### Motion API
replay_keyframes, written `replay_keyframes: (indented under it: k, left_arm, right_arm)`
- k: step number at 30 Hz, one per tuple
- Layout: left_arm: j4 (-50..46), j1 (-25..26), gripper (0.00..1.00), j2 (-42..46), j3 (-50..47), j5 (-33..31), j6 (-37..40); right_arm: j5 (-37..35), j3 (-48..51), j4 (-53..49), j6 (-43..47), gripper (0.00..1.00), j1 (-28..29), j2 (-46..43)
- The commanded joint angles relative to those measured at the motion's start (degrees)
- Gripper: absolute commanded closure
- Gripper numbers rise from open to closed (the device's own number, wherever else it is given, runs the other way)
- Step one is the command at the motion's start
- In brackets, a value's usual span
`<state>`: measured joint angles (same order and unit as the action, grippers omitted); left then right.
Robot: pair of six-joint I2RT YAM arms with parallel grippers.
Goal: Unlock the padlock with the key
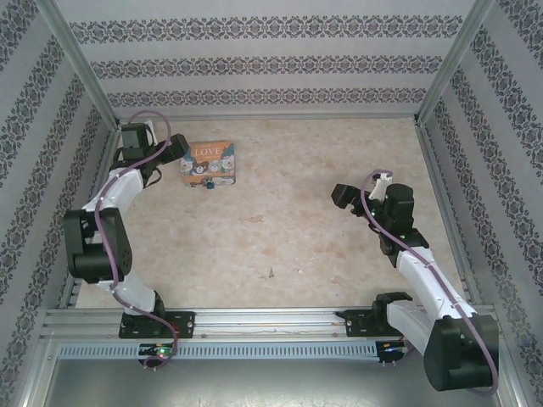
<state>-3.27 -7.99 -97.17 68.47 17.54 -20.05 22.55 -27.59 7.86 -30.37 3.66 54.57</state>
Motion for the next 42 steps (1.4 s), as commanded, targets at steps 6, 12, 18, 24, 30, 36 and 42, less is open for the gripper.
replay_keyframes:
  k: [6,12,18,24,30,36,42]
  left_arm:
    - [-3.11,-0.80,0.10,-11.74,8.61,12.64,-4.04]
    - [-3.39,-0.80,0.17,-15.00,9.62,13.45,-4.56]
    - [-6.22,-0.80,0.29,-17.68,10.07,15.04,-4.65]
    - [-8.17,-0.71,0.40,-17.97,8.39,16.04,-4.30]
    - [-7.91,-0.11,0.47,-16.10,4.03,16.39,-5.16]
    - [-3.63,1.50,0.49,-12.09,-3.67,16.59,-10.17]
    - [1.45,4.65,0.50,-7.36,-11.52,15.41,-14.15]
  right_arm:
    - [-2.15,-0.54,-2.46,-1.19,0.02,1.54,-0.53]
    - [-2.67,-1.82,-3.44,-0.69,0.02,2.17,0.21]
    - [-2.68,-2.73,-3.64,0.07,0.02,2.45,1.30]
    - [-2.69,-3.65,-5.21,1.76,0.02,2.48,1.84]
    - [-2.20,-4.18,-5.48,2.33,0.02,2.57,2.38]
    - [-1.56,-4.09,-5.73,1.94,0.02,2.57,2.76]
    - [-0.54,-4.09,-6.07,2.33,0.01,2.61,2.85]
